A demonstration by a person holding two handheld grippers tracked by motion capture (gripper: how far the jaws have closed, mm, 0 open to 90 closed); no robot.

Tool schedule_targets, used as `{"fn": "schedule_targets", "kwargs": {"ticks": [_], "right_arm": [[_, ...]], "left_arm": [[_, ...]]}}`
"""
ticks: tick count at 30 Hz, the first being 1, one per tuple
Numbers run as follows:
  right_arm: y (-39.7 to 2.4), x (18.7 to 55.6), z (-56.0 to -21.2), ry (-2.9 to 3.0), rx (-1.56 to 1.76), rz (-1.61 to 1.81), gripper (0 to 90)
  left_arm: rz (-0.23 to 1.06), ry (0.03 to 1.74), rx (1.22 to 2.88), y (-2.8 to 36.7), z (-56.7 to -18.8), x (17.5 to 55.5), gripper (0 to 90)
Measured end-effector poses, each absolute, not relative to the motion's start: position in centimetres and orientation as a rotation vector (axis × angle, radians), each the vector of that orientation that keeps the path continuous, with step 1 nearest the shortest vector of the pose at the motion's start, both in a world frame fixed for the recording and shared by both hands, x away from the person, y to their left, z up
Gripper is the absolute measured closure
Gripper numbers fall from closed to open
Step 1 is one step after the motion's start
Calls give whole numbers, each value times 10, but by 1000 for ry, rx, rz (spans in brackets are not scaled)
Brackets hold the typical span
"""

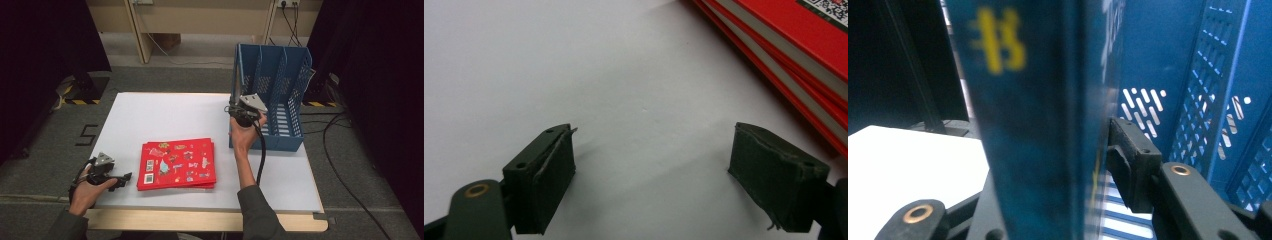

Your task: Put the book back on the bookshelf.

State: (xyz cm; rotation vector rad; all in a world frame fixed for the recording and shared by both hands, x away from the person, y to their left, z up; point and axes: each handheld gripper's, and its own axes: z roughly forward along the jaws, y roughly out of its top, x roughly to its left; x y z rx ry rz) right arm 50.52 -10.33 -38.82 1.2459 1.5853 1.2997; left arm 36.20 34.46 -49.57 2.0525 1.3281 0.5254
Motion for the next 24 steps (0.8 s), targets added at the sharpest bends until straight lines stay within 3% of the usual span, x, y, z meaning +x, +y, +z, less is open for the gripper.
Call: {"fn": "schedule_targets", "kwargs": {"ticks": [10, 24], "right_arm": [[-111, 479, -391, 1653, 1173, 1355, 654], [-114, 500, -389, 1653, 1195, 1337, 677]], "left_arm": [[528, 1329, 2054, 344, -496, 362, 171], [530, 1323, 2056, 344, -496, 362, 171]]}}
